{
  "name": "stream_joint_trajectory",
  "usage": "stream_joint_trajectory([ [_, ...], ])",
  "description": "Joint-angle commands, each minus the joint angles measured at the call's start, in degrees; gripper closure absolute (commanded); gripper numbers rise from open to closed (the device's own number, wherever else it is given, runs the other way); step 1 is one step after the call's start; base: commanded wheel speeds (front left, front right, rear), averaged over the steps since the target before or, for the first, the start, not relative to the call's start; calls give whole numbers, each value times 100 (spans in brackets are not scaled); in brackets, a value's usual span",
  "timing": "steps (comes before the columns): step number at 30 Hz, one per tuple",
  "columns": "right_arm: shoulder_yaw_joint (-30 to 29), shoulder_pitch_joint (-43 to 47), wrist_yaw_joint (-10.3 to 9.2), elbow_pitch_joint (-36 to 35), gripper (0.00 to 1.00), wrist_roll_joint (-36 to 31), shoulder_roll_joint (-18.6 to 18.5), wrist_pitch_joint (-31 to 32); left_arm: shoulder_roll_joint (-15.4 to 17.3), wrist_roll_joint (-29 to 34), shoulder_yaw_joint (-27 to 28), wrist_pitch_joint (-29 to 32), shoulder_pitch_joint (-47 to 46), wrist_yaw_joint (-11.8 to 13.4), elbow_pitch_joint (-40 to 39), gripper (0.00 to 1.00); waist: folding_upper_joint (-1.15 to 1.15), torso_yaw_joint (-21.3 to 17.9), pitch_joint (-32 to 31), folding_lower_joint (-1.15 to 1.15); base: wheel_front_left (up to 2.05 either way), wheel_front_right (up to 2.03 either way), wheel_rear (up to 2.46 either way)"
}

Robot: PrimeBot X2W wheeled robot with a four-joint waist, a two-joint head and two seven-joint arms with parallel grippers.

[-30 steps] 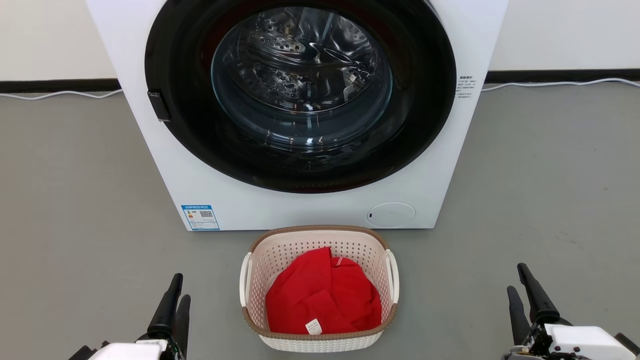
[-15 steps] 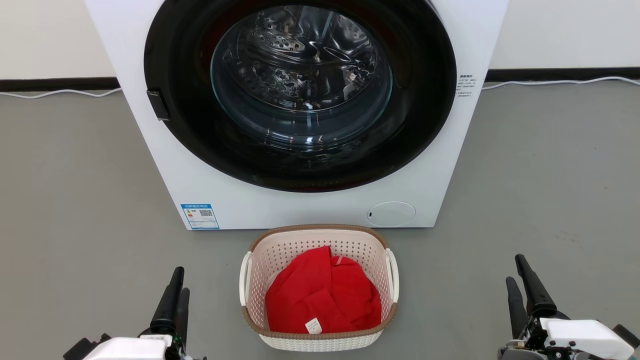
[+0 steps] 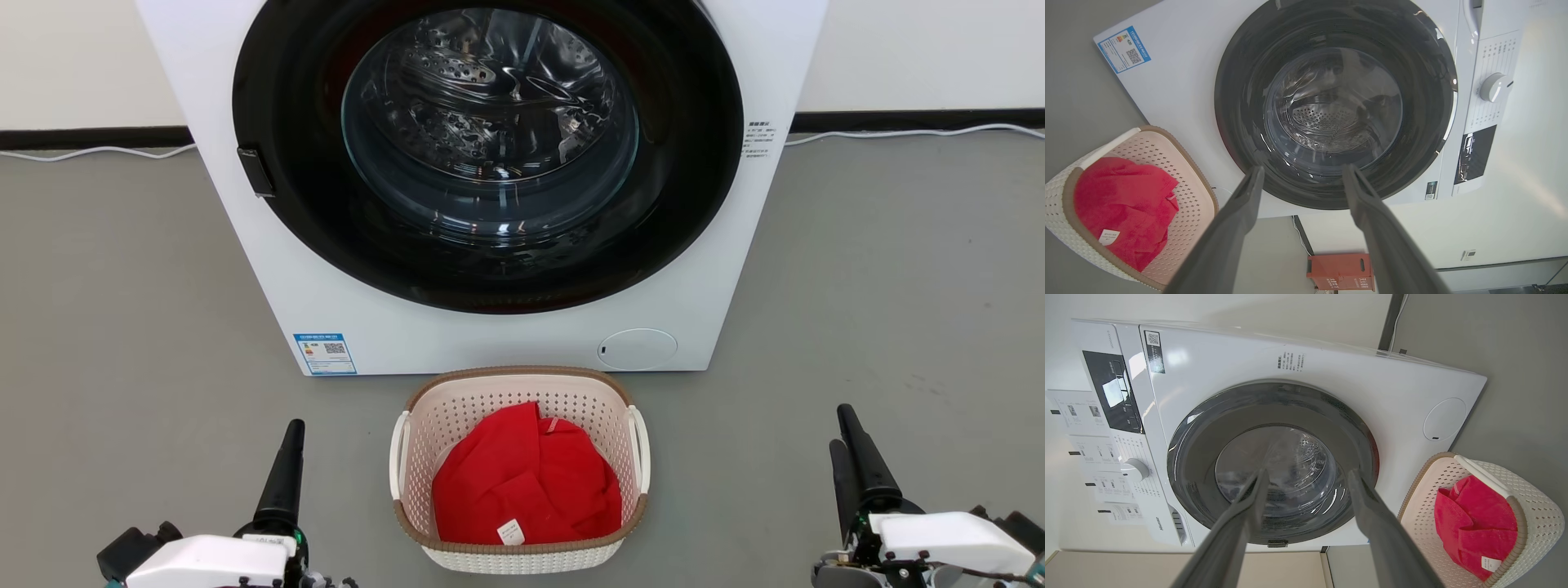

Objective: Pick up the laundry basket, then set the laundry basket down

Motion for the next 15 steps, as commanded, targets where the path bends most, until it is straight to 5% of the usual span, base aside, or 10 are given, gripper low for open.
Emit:
stream_joint_trajectory([
  [1, 71, -283, 19, -210, 0, -120, -96, -74, 48, 139, 34, -63, -320, -21, -195, 0, 0, -1, -1, 0, 0, 0, 0],
  [15, 322, -350, 24, -312, 0, -1318, -196, -308, 62, 1607, 20, -298, -371, -25, -357, 0, 0, -24, -3, 0, 0, 0, 0],
])
